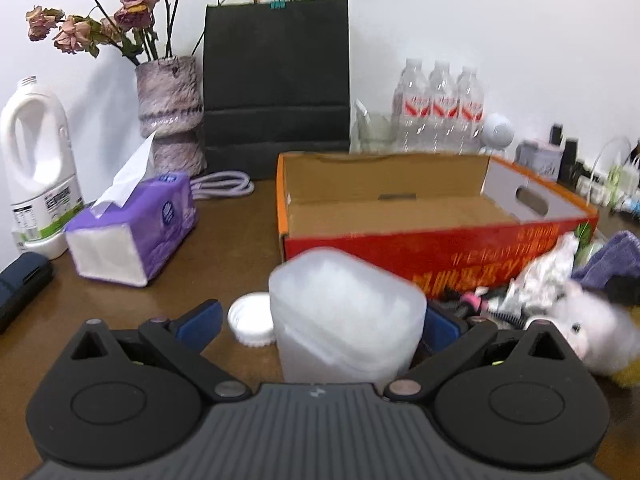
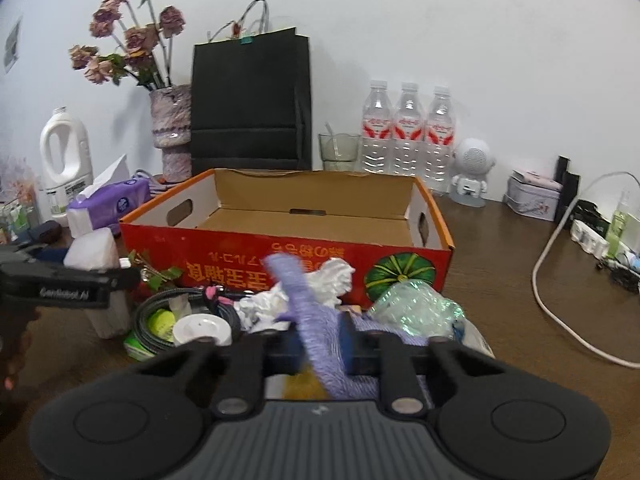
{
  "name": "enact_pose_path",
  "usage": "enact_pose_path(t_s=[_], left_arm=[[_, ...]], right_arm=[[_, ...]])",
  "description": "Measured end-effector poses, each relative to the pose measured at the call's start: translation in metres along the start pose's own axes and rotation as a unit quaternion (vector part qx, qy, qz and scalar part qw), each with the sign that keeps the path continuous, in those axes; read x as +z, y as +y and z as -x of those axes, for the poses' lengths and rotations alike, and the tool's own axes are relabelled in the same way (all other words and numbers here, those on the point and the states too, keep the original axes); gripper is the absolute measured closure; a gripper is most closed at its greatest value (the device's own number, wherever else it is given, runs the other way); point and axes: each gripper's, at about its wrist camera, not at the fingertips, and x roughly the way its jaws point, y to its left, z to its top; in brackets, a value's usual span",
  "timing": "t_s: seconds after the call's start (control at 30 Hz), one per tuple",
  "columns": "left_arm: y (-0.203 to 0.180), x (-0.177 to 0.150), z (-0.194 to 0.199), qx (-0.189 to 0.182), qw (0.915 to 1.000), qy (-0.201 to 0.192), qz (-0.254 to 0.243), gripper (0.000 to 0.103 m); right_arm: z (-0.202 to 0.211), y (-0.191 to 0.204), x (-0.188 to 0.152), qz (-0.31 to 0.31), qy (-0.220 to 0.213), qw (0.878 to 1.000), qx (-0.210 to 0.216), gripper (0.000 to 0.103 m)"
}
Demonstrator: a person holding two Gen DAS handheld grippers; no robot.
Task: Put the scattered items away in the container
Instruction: 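Grasp the clear plastic container with left tool while right tool grasps the purple cloth, then carry both items over the cardboard box and open both tools to drop them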
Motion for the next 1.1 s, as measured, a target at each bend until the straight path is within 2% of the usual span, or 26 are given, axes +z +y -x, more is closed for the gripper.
enact_pose_path(t_s=[0.03,0.07,0.23,0.37,0.57,0.7,0.8,0.93,1.1], left_arm=[[0.001,0.001,0.001,-0.009,1.0000,-0.002,0.004,0.018],[0.002,0.002,0.002,-0.016,0.9998,0.000,0.006,0.034],[0.002,0.000,0.012,-0.018,0.9997,-0.001,0.016,0.035],[0.004,0.002,0.036,-0.026,0.9991,-0.019,0.029,0.035],[0.001,0.015,0.079,-0.064,0.9958,-0.052,0.038,0.035],[-0.001,0.034,0.093,-0.098,0.9913,-0.070,0.053,0.035],[-0.005,0.056,0.089,-0.115,0.9889,-0.075,0.057,0.035],[-0.014,0.092,0.065,-0.122,0.9867,-0.082,0.069,0.035],[-0.022,0.127,0.016,-0.093,0.9893,-0.077,0.083,0.034]], right_arm=[[0.000,0.001,0.001,0.004,-0.001,1.000,0.000,0.093],[0.000,0.002,0.002,0.005,-0.002,1.000,0.000,0.094],[0.013,0.004,0.005,0.003,-0.025,1.000,0.007,0.097],[0.032,0.004,0.011,0.004,-0.048,0.999,0.016,0.098],[0.066,0.004,0.023,0.005,-0.085,0.996,0.032,0.098],[0.077,0.001,0.035,0.001,-0.101,0.994,0.038,0.098],[0.074,-0.002,0.051,0.003,-0.113,0.993,0.034,0.098],[0.051,-0.010,0.089,-0.005,-0.118,0.993,0.026,0.098],[-0.008,-0.019,0.133,-0.022,-0.090,0.996,0.008,0.098]])
